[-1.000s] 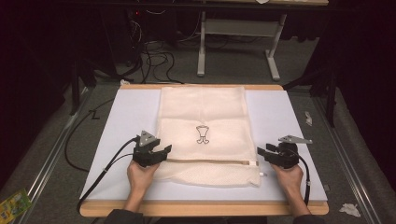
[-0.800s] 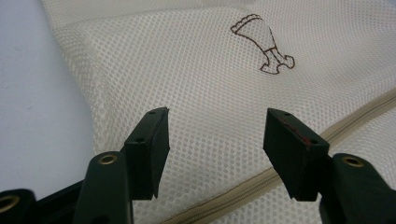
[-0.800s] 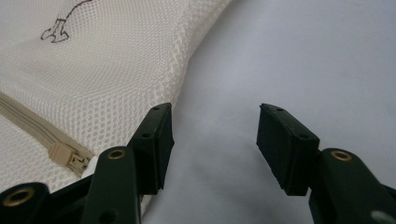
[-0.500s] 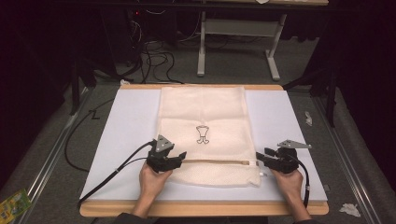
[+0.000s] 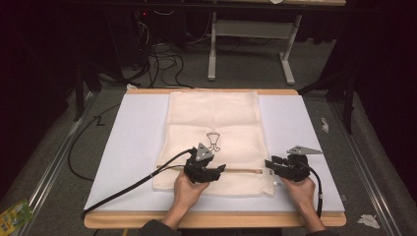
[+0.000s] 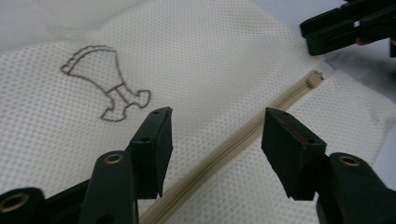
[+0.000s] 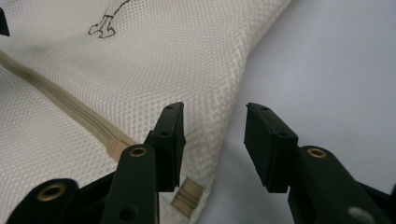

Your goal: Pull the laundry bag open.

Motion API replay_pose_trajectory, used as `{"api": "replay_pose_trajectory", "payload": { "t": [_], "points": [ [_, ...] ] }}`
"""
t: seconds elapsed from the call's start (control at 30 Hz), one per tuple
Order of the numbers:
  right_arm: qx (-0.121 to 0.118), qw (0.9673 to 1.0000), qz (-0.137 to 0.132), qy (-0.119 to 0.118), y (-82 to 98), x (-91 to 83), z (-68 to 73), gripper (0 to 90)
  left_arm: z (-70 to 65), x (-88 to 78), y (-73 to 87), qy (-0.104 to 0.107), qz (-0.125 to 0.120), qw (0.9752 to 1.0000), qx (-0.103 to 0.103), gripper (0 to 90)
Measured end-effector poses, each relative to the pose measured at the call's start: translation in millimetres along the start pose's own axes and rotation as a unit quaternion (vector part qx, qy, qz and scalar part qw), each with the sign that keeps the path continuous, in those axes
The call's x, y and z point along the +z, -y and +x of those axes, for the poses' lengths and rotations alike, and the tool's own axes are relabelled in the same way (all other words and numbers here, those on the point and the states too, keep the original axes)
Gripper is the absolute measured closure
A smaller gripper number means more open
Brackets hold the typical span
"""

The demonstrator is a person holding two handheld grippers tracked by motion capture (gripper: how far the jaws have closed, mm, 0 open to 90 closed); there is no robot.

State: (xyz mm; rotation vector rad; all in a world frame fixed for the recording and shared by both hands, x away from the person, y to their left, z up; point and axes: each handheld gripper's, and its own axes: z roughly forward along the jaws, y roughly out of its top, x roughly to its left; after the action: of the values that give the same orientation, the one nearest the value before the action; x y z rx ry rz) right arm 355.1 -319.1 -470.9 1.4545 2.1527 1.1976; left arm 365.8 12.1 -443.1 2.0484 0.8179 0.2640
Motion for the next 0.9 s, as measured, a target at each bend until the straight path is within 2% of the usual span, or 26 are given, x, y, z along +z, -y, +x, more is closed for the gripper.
{"api": "replay_pose_trajectory", "payload": {
  "t": [0.03, 0.17, 0.27, 0.4, 0.6, 0.73, 0.77, 0.9],
  "points": [
    [-0.002, 1.0, 0.001, -0.001, -1.1, 1.6, 0.5, 59.3, -5.3, 5.0, -4.2, -0.001, 0.004, 0.9999, 0.009, 43.5],
    [-0.002, 0.9999, 0.012, -0.008, -3.8, 7.1, 2.7, 59.1, -12.2, 15.0, -9.0, 0.005, 0.01, 0.9999, 0.012, 43.3],
    [-0.004, 0.9998, 0.017, 0.0, -6.4, 12.0, 5.8, 55.8, -18.5, 23.5, -12.3, 0.013, 0.009, 0.9998, 0.015, 42.4],
    [0.002, 0.9998, 0.022, -0.005, -7.9, 14.4, 4.4, 56.1, -28.4, 30.7, -17.1, 0.028, -0.002, 0.9995, 0.017, 42.4],
    [0.002, 0.9994, 0.033, -0.002, -8.7, 20.3, 5.9, 55.9, -41.7, 42.9, -23.4, 0.031, 0.01, 0.9987, 0.04, 43.4],
    [0.003, 0.9991, 0.042, 0.0, -9.8, 23.7, 7.5, 59.1, -45.2, 52.0, -24.3, 0.035, 0.025, 0.9984, 0.036, 42.4],
    [-0.001, 0.999, 0.045, -0.002, -10.8, 24.2, 7.6, 63.7, -47.6, 56.0, -24.1, 0.034, 0.03, 0.9982, 0.04, 42.3],
    [-0.011, 0.999, 0.044, 0.003, -9.8, 24.5, 8.5, 69.7, -50.3, 62.0, -23.5, 0.043, 0.037, 0.9978, 0.035, 41.5]
  ]
}}
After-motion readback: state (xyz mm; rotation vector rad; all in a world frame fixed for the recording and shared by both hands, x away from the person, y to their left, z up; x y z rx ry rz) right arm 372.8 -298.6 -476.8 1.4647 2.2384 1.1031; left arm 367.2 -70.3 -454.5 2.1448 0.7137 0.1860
